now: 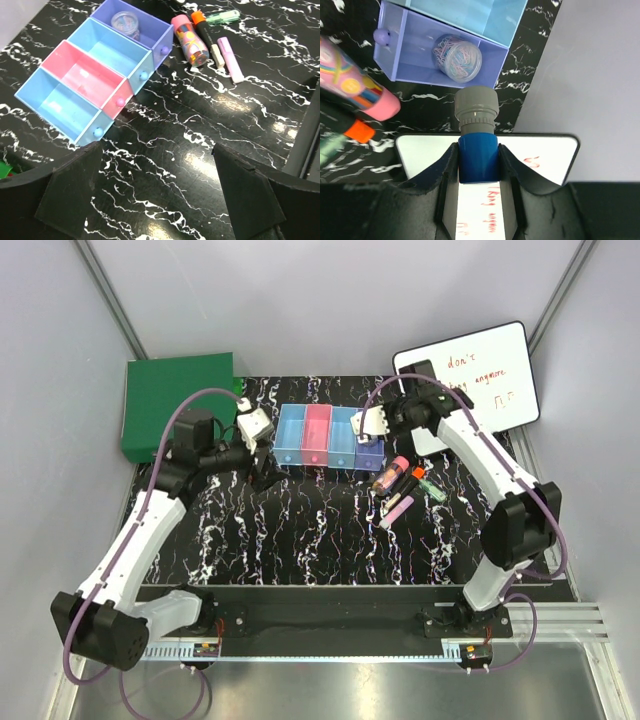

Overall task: Sort the stationery into containers
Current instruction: Place the stationery in the storage box.

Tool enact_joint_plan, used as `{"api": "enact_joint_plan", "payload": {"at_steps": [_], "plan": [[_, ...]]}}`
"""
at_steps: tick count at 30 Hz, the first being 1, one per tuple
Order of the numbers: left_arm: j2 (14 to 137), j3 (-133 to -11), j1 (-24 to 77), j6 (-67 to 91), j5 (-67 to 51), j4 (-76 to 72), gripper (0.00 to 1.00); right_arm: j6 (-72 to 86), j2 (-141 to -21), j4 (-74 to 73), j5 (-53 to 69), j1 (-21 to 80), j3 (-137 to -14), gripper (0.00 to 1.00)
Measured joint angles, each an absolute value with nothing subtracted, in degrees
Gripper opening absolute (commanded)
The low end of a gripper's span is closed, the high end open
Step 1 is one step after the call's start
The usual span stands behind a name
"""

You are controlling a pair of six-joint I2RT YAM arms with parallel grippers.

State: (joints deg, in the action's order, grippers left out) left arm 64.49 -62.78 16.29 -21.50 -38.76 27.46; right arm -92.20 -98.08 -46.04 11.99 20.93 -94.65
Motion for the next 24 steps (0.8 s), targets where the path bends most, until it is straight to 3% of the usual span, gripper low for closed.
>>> {"api": "enact_joint_plan", "payload": {"at_steps": [11,24], "plan": [[60.1,-57.3,14.2,-21.6,-38.1,27.0,0.99,-110.0,-104.5,-42.9,10.4,23.6,-93.5,0.0],[58.3,-55.6,12.6,-21.4,-37.5,26.0,0.99,-113.3,-109.6,-41.8,6.5,24.6,-91.2,0.0]]}}
